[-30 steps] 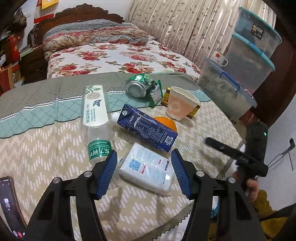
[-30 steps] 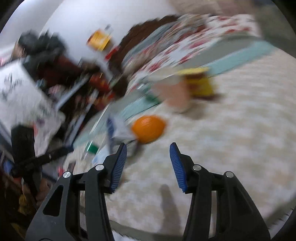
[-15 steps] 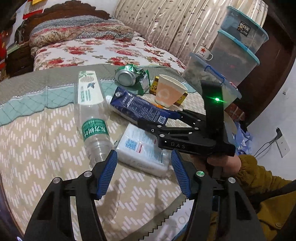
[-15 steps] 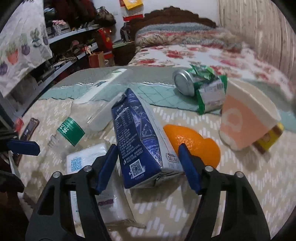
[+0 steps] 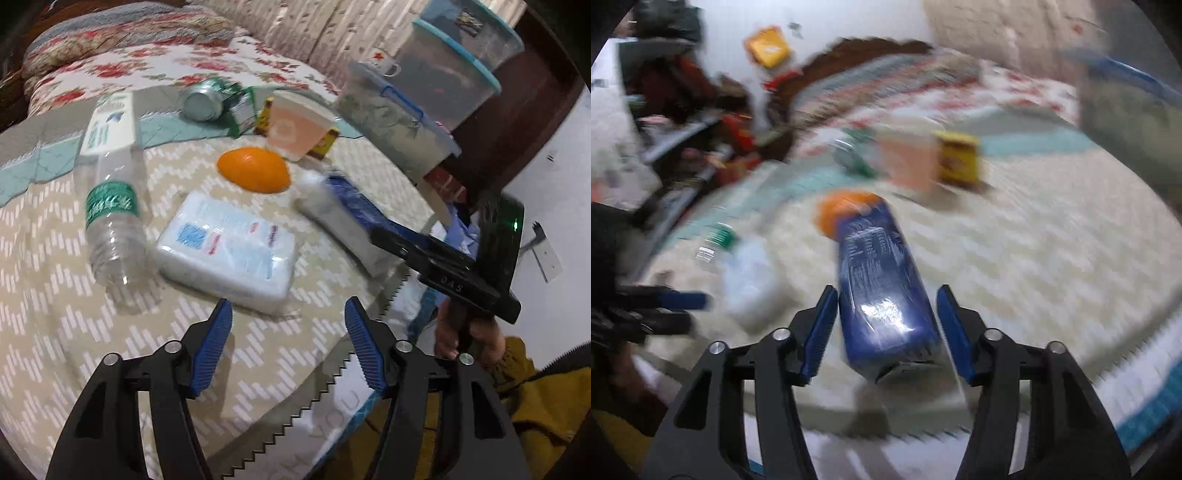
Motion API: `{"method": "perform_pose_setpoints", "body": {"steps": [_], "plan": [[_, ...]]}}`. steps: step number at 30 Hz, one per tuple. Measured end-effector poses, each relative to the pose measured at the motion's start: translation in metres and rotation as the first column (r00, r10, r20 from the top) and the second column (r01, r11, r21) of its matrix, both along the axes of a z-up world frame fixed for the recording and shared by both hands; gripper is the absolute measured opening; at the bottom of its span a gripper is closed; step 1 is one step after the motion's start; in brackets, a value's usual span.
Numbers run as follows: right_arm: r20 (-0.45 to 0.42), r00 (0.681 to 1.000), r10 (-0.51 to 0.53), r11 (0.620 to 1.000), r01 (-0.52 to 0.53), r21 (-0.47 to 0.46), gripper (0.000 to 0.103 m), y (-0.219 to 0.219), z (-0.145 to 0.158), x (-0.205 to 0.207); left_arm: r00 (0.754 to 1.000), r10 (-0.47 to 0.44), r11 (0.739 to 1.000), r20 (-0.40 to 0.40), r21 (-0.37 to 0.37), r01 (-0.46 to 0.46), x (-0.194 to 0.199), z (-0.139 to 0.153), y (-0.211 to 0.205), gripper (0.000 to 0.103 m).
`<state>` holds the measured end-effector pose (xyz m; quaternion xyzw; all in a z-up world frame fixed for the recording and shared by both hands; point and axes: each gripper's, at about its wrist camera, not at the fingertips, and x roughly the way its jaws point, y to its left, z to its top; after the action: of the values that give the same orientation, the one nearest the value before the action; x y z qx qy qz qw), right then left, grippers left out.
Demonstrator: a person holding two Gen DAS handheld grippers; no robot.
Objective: Collect trash
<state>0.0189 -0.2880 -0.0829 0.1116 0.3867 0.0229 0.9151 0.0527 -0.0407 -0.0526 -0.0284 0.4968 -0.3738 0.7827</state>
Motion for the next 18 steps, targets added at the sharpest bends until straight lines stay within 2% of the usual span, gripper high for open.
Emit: {"method": "perform_pose_setpoints", "body": {"steps": [1, 3, 5, 7, 9, 12, 14, 16, 18], "plan": [[0.015, 0.999, -0.049, 0.999, 0.049, -0.014, 0.081, -0.007, 0.002, -0.003, 1.000, 0.014, 1.000, -0.014, -0.007, -0.014, 0.003, -0.002, 0.003, 0.064], [0.080, 0.994, -0.069, 0.998, 0.068, 0.007, 0.080, -0.012, 0.015, -0.006, 0.999, 0.036, 0.999, -0.039, -0.022, -0.037, 0.008, -0.004, 0.009, 0.064], [0.150, 0.989, -0.013, 1.000, 0.009, 0.024, 0.074, 0.000, 0.035, -0.001, 0.997, 0.058, 0.997, -0.057, -0.043, -0.061, 0.011, -0.005, 0.016, 0.064], [0.172, 0.982, 0.080, 0.996, -0.086, 0.026, 0.064, 0.019, 0.046, 0.009, 0.995, 0.069, 0.995, -0.068, -0.062, -0.073, 0.014, -0.005, 0.023, 0.064], [0.142, 0.971, 0.191, 0.982, -0.191, -0.014, 0.042, 0.045, 0.047, 0.024, 0.994, 0.070, 0.994, -0.078, -0.083, -0.077, 0.015, -0.004, 0.025, 0.063], [0.069, 0.957, 0.283, 0.940, -0.262, -0.219, 0.038, 0.090, 0.032, 0.048, 0.995, 0.061, 0.992, -0.085, -0.101, -0.070, 0.014, -0.004, 0.024, 0.063], [0.009, 0.959, 0.283, 0.902, -0.263, -0.342, 0.038, 0.108, 0.011, 0.064, 0.995, 0.054, 0.992, -0.089, -0.105, -0.063, 0.014, -0.006, 0.021, 0.063], [-0.057, 0.954, 0.293, 0.885, -0.293, -0.361, 0.036, 0.112, -0.007, 0.065, 0.993, 0.066, 0.993, -0.093, -0.095, -0.075, 0.016, -0.009, 0.019, 0.068], [-0.067, 0.943, 0.326, 0.912, -0.332, -0.242, 0.027, 0.104, -0.007, 0.058, 0.990, 0.088, 0.992, -0.111, -0.085, -0.098, 0.022, -0.015, 0.018, 0.073]]}}
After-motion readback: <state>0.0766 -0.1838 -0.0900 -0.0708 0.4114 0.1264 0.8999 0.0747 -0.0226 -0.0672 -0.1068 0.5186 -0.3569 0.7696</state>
